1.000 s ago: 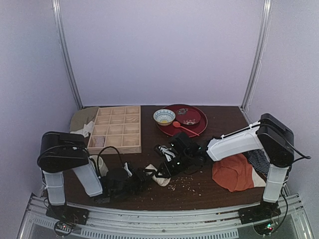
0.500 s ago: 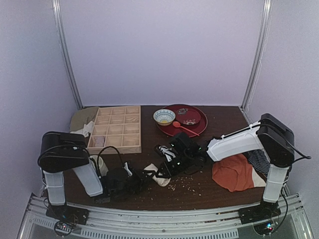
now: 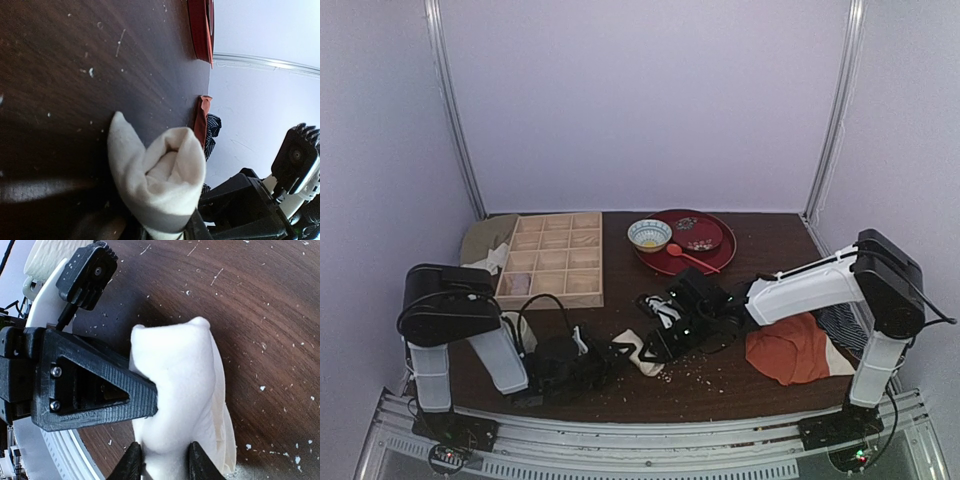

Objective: Roll the underwear
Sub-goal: Pass from the right arm to the left, then adjust the underwear at the center of the board.

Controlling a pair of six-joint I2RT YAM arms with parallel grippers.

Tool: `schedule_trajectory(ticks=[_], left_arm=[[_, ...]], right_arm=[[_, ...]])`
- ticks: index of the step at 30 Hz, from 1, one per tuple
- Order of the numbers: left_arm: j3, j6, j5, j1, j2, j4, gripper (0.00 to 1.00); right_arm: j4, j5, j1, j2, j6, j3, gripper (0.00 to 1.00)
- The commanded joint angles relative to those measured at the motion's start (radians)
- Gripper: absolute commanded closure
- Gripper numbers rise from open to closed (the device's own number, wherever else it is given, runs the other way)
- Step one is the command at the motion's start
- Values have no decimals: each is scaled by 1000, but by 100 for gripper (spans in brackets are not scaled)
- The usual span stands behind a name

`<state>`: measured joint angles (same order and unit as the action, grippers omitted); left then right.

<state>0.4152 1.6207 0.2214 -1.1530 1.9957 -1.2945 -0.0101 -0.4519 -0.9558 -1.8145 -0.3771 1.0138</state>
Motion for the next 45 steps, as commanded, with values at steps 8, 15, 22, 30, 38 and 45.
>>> schedule_trajectory(ticks=[8,15,22,30,38,45], left_arm=[[-2,-3,52,30,23,20,75],[6,-5,36,30,25,28,74],[-1,-7,32,31,25,16,75],[2,-7,19,32,25,24,75],[4,-10,10,37,21,26,75],[5,-12,3,42,17,36,74]], right_arm=[[-184,-20,-20,55,3,-64,72],[-154,6,-20,35,-4,-54,72],[-201,107,-17,156,5,-47,70],[-212,137,-7,135,23,62,66],[-209,76,-4,-14,43,144,66],[-189,80,0,-53,49,129,66]])
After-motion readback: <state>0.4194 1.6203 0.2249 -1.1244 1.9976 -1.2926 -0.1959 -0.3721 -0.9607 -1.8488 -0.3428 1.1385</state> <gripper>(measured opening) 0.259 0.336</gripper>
